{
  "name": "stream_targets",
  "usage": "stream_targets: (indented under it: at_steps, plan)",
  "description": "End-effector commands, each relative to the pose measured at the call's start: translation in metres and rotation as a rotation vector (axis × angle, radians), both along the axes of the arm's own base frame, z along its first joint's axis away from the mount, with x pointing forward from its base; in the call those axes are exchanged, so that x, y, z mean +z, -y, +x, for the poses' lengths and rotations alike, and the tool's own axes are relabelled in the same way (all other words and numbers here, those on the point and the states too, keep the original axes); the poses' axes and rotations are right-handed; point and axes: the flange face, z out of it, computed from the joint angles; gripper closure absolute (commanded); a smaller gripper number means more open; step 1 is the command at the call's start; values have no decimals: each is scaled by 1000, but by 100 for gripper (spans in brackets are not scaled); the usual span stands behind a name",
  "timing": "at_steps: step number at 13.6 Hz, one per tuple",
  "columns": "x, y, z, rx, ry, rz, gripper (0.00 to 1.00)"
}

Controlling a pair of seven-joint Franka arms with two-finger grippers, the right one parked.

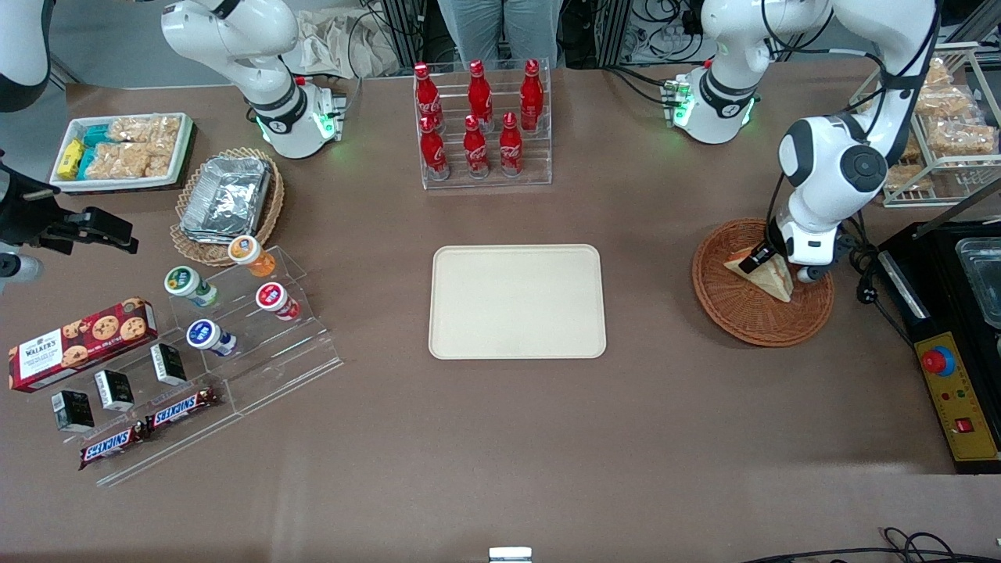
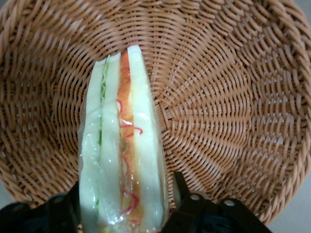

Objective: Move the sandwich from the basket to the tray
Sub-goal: 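Lower the left gripper around the sandwich and close on it, then lift the sandwich out of the basket with the left gripper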

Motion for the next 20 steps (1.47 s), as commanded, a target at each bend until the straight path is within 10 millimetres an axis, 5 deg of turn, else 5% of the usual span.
stream_targets:
  at_steps: [1, 4, 5, 7, 8, 15, 20]
  plan:
    - [0, 0, -1, 18, 18, 2, 36]
    - [2, -1, 0, 17, 22, 3, 66]
    - [7, -1, 3, 9, 36, 5, 69]
    - [23, 0, 6, 3, 62, 9, 96]
    - [30, 0, 7, 6, 69, 10, 100]
    - [82, 6, 26, -24, 68, 15, 100]
    - [122, 51, 49, -120, 61, 21, 100]
